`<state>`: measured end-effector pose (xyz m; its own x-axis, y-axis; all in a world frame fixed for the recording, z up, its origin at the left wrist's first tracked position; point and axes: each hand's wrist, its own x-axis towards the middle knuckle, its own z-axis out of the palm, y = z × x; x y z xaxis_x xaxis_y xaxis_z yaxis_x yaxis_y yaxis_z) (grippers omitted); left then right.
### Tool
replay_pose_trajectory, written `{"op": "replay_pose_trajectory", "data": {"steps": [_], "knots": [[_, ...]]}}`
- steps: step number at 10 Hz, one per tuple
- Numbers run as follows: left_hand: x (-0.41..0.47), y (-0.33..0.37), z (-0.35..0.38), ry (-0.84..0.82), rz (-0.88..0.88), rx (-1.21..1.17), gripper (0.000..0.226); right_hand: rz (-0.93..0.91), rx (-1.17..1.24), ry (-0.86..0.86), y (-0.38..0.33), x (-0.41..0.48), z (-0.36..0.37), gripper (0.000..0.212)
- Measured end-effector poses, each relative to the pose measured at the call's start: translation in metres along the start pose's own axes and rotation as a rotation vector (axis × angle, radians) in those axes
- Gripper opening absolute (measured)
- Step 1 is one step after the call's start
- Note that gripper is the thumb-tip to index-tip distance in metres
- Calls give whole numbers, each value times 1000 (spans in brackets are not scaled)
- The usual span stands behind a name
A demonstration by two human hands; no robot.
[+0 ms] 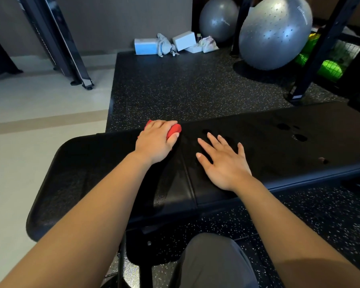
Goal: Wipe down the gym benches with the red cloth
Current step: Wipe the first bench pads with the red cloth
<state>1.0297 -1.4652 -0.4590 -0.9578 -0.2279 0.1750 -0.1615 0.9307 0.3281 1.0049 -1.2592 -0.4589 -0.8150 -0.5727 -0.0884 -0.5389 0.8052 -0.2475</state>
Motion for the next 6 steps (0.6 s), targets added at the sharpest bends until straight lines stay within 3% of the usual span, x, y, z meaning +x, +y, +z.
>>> {"op": "replay_pose_trajectory", "data": {"steps": [2,6], "knots": [[-22,-3,6,65,82,17,48,-12,30,-46,5,11,-9,50],[40,-3,13,12,-12,35,45,-10,-13,13,11,25,-3,51]]}}
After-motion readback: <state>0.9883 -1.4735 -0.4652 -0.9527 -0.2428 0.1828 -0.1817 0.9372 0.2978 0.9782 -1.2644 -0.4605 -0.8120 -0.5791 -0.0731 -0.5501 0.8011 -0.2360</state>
